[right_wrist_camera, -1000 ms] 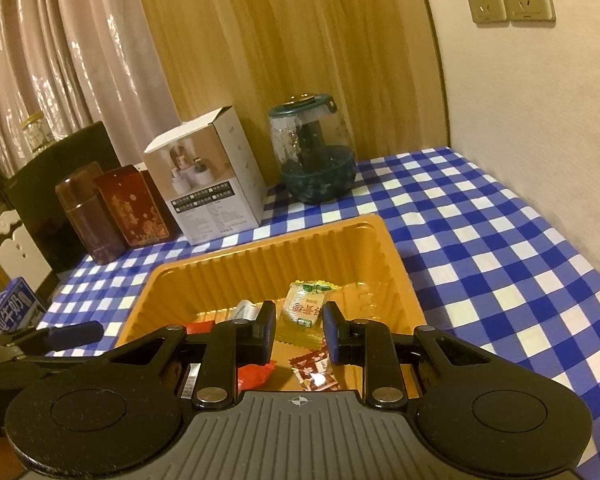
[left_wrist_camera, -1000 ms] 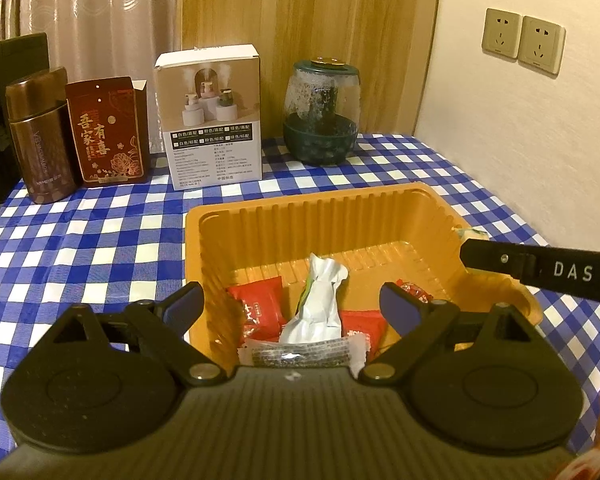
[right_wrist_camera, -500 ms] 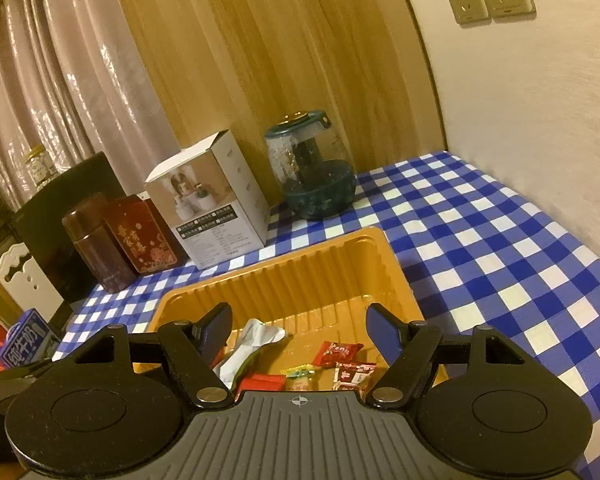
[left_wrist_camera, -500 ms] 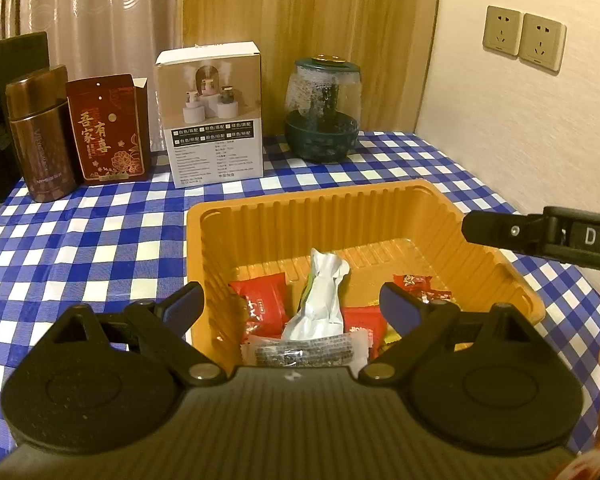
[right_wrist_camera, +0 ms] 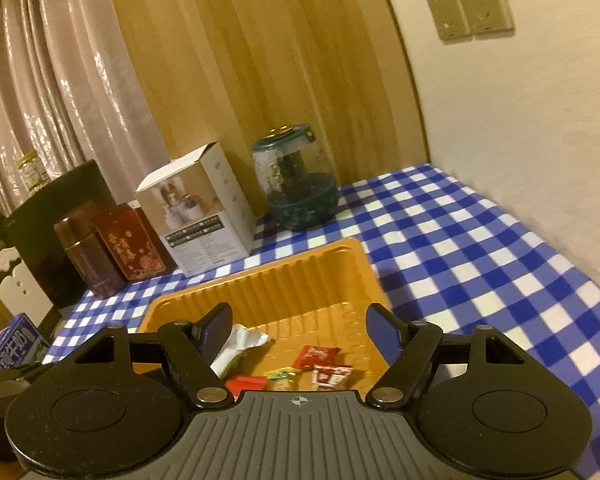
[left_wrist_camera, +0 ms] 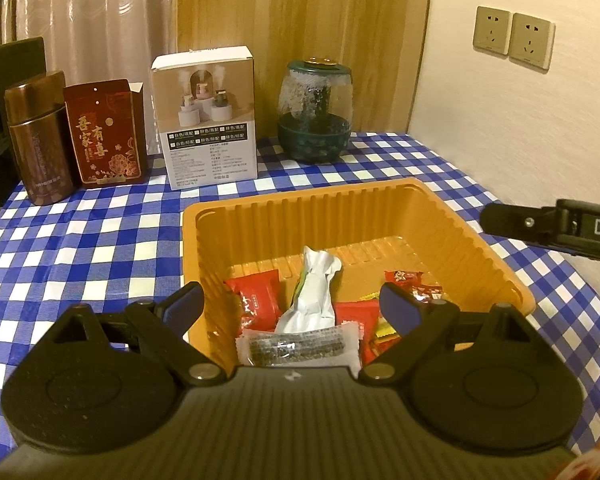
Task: Organize snacks
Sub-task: 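Lift both open tools up out of the tray and back, then move both open tools toward the green candy and brown square candy on the cloth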
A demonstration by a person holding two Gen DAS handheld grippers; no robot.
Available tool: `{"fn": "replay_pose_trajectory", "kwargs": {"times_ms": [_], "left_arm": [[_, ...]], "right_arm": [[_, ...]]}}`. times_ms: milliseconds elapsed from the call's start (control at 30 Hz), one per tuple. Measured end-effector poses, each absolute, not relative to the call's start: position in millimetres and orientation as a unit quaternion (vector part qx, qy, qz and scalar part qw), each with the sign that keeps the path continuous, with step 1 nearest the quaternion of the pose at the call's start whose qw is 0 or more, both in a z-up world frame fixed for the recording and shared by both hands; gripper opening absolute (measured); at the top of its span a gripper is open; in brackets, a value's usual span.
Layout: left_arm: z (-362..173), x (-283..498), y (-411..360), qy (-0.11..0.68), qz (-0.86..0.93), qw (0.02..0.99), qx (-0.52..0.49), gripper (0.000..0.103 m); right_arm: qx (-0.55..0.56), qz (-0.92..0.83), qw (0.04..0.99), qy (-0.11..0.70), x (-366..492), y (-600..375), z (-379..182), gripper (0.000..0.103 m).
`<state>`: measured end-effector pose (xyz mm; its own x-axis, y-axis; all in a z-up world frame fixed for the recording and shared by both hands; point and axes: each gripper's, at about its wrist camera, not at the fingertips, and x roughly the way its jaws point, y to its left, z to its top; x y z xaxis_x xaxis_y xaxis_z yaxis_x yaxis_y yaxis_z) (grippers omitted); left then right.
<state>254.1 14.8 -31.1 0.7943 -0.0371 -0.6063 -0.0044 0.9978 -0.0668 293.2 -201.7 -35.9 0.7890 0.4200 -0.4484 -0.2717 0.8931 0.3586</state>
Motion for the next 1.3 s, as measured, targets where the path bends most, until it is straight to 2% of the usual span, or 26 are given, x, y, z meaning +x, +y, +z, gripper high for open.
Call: {"fn": "replay_pose_trajectory", "kwargs": {"times_ms": [1300], "left_arm": [[-19,143,0,0.335,-0.021,0.941,-0.044,0.093]], "right_arm": [[0.120,0.139,0.931,0.315,163,-242,-52,0.074]]}}
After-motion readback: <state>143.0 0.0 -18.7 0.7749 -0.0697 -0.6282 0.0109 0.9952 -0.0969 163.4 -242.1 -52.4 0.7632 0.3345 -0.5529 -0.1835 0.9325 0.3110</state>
